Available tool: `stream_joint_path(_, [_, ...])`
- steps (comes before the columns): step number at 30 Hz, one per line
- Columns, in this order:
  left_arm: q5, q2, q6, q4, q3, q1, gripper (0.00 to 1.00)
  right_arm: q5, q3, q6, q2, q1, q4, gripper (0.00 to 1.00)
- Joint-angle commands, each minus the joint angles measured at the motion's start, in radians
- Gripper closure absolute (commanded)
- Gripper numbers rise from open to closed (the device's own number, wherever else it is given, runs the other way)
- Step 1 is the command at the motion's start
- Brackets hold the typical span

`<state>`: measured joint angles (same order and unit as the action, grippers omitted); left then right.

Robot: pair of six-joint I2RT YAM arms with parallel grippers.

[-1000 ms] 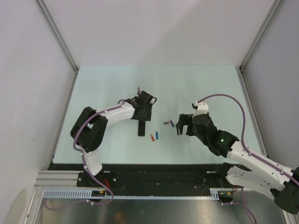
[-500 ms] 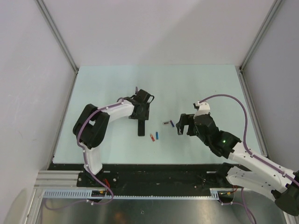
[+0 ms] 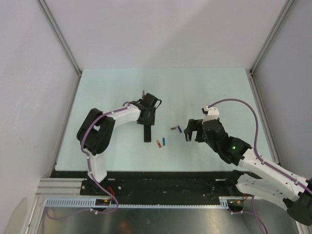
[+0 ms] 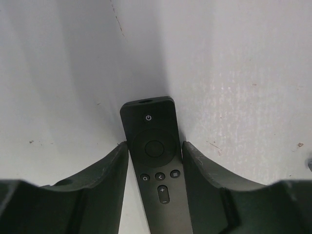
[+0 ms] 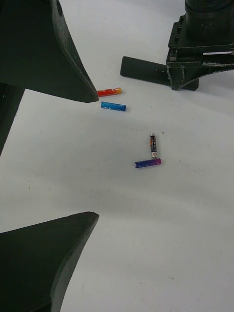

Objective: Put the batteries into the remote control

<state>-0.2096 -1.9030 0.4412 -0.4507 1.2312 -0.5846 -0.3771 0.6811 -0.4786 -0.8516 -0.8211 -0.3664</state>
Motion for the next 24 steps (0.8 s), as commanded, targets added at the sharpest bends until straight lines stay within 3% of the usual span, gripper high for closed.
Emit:
stream_joint_path(1, [0.010,-0.022,-0.016,-0.009,0.011,0.002,0.52,-0.016,0.040,-0.015,0.009,-0.006,-0.002,0.00])
stream_joint_path(8, [0.012,0.034,-0.012,-0.006,0.010,0.002,0.78,-0.003,0.041,-0.018,0.029,-0.006,0.004,0.00])
stream_joint_path(13, [0.064,0.211,0.013,0.032,-0.012,0.002,0.97,0.017,0.041,-0.023,0.048,-0.007,0.026,0.00])
stream_joint_path(18, [0.268,0.454,0.054,0.211,-0.120,0.003,1.00,0.088,0.034,-0.054,0.075,-0.001,0.086,0.00])
stream_joint_path(24, [0.473,0.763,0.181,0.591,-0.346,0.005,1.00,0.420,0.028,-0.103,0.102,0.068,0.240,0.00])
